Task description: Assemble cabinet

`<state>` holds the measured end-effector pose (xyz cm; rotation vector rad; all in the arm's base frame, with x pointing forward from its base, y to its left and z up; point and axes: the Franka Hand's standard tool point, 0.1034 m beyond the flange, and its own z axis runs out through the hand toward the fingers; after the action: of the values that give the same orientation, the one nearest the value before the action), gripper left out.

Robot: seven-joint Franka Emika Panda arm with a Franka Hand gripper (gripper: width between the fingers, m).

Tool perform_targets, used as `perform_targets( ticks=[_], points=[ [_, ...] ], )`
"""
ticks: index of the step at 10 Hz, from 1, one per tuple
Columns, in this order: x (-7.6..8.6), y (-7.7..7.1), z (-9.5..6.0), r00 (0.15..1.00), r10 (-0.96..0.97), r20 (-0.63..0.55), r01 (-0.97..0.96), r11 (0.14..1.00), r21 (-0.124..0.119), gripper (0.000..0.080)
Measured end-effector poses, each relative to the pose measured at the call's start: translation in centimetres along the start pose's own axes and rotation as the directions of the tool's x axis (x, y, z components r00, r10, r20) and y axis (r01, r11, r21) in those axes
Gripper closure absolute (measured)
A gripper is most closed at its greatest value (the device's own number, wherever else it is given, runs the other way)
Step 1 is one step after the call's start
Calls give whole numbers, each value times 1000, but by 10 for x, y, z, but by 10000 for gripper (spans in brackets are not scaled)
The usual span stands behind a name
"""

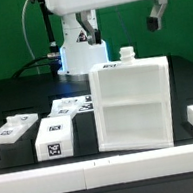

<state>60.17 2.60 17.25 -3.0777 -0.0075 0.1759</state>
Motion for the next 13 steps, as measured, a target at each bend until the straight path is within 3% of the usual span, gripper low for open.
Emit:
perform_targets(
  ticks=[1, 4, 6, 7, 9, 11, 13],
  points=[
    [0, -2, -1, 995, 95, 25, -96, 995, 37, 4],
    [2, -5, -1, 981, 192, 21, -192, 981, 37, 4],
    [1, -7, 0, 982, 187, 6, -187, 982, 16, 4],
    [-3, -9, 3, 981, 192, -17, -192, 981, 17, 4],
    [-21, -11, 9, 978, 187, 91, -188, 982, 7, 4],
    [-10, -13, 8, 980, 190, 59, -191, 981, 20, 4],
    [-16, -8, 5, 976, 216, 34, -217, 976, 19, 4]
  ],
)
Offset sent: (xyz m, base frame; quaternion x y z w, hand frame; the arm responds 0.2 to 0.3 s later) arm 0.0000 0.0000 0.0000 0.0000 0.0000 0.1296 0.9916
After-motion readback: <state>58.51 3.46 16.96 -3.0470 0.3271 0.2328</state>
